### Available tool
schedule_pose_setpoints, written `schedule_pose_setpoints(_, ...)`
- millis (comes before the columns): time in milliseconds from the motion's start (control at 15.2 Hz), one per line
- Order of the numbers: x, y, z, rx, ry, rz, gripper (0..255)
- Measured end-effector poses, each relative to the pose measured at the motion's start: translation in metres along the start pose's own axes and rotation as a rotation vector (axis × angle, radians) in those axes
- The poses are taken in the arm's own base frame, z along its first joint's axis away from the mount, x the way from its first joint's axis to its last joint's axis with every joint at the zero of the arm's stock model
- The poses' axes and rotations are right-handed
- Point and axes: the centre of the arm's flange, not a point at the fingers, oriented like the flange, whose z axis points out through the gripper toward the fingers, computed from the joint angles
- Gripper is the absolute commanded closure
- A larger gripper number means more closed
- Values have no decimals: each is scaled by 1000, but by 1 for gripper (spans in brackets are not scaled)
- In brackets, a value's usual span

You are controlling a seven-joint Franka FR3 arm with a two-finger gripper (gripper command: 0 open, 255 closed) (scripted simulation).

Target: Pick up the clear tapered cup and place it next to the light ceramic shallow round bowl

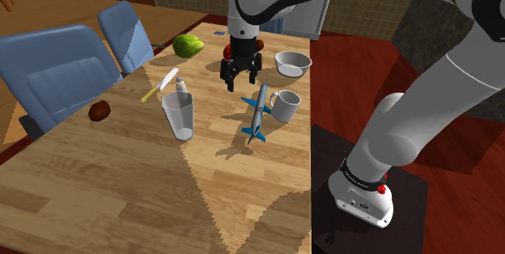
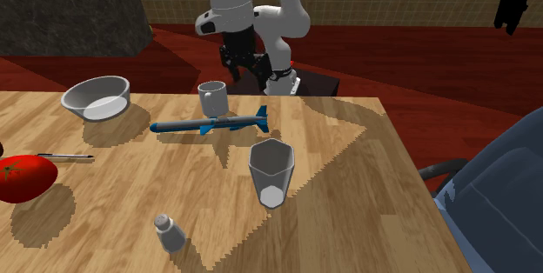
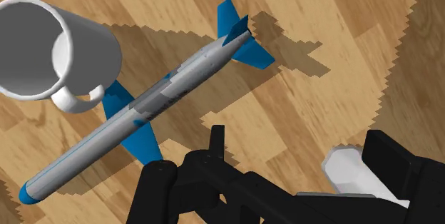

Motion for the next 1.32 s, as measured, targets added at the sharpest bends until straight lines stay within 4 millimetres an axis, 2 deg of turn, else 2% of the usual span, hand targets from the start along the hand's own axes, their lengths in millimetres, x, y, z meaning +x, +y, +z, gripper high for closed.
schedule_pose_setpoints(858,117,-99,37,42,59,43,0)
schedule_pose_setpoints(990,125,-104,44,45,63,45,0)
schedule_pose_setpoints(1320,130,-109,69,45,64,46,0)
